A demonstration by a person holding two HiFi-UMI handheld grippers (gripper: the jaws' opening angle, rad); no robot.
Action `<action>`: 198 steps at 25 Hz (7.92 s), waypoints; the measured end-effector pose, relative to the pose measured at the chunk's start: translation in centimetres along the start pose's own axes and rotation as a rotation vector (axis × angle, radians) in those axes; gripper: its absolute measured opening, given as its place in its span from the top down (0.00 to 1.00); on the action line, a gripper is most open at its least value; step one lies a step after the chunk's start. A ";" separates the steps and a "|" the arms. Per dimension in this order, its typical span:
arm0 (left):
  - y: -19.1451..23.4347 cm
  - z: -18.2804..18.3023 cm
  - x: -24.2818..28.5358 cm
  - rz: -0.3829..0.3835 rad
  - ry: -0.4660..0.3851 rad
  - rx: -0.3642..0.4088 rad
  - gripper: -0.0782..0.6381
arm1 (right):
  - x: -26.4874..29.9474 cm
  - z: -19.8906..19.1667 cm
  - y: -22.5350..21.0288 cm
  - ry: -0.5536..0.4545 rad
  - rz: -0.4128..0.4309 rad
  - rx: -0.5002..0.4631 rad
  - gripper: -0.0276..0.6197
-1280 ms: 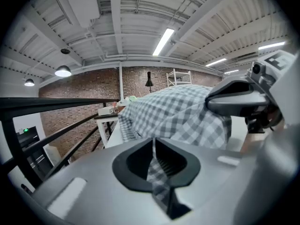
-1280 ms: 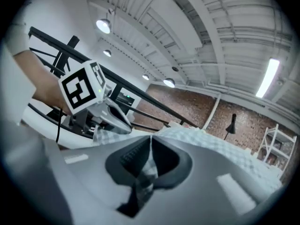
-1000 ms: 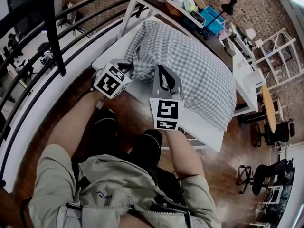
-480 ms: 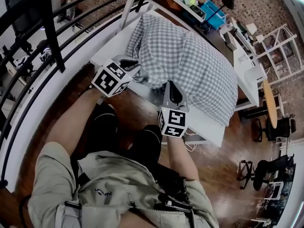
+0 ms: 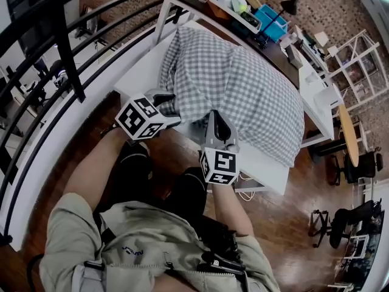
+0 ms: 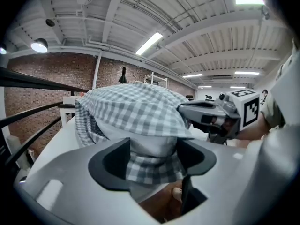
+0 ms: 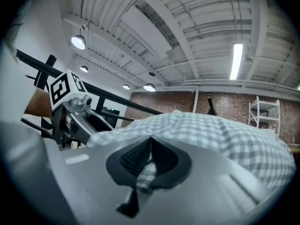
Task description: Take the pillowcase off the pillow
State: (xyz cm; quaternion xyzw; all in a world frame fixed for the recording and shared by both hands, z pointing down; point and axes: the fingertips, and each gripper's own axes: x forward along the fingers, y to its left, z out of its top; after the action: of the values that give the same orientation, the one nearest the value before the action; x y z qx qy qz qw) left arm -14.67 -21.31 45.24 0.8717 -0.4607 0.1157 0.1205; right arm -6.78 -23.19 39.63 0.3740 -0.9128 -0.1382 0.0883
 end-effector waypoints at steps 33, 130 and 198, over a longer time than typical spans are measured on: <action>-0.7 3.4 -10.4 -0.026 -0.475 -0.268 0.66 | -3.1 -5.4 -12.4 0.232 -0.262 -0.168 0.95; -4.4 1.8 -6.6 0.081 -0.148 -0.022 0.86 | -10.1 -8.2 -16.1 0.501 -0.355 -0.155 0.93; -3.7 11.8 -1.3 0.323 -0.157 0.538 0.87 | 15.8 2.8 -2.8 0.893 0.555 -0.644 0.94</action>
State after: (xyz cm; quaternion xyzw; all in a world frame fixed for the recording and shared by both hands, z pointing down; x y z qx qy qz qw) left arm -11.23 -21.99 33.30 0.7943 -0.5537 0.1835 -0.1702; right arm -16.80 -35.82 37.03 0.0987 -0.7635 -0.2090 0.6031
